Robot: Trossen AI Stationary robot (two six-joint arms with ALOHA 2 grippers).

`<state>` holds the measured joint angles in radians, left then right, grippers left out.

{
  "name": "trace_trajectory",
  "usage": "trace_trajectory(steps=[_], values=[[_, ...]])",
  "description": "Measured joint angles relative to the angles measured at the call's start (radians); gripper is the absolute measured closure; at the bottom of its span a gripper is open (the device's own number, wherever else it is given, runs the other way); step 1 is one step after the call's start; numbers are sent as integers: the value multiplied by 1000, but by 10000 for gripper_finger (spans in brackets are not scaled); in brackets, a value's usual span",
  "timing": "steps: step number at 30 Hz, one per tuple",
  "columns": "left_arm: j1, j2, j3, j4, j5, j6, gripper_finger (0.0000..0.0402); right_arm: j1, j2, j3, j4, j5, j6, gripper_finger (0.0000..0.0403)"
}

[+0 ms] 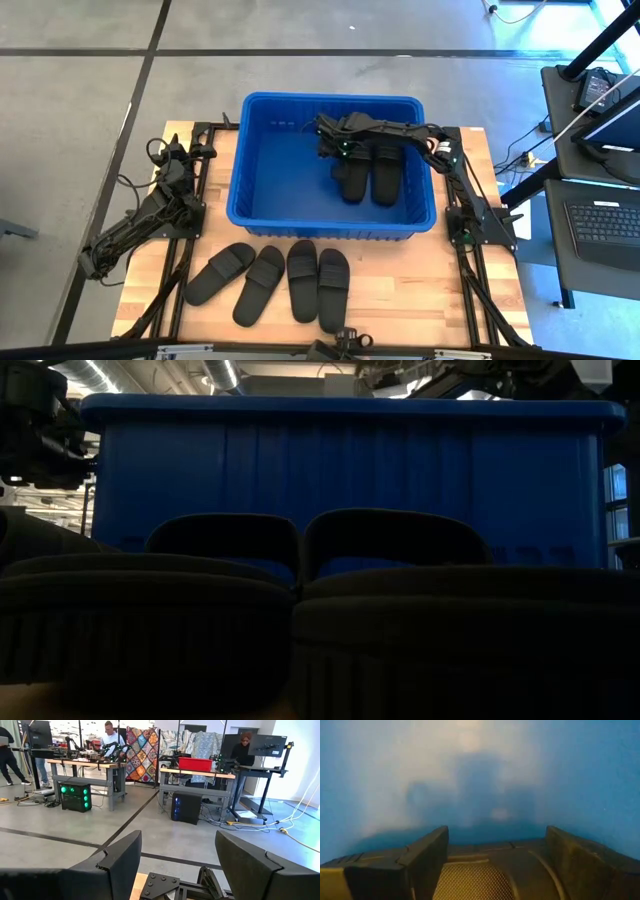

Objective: Pick and place slides into bin
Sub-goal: Put the black slide into the blue bin, then put the black slide in the blue bin

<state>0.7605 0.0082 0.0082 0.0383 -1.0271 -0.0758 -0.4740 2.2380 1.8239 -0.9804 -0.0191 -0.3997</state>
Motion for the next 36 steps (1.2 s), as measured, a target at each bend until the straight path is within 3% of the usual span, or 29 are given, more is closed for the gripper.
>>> trace_trajectory(steps=[12,23,28,36], values=[[0,0,0,0,0,0,153,0,1,169,-45,-1,0,71],[0,0,0,0,0,0,153,0,-4,536,-190,-1,38,71],[0,0,0,0,0,0,153,27,-108,481,-136,-7,135,71],[0,0,0,0,0,0,153,151,-171,480,-150,-9,217,71]])
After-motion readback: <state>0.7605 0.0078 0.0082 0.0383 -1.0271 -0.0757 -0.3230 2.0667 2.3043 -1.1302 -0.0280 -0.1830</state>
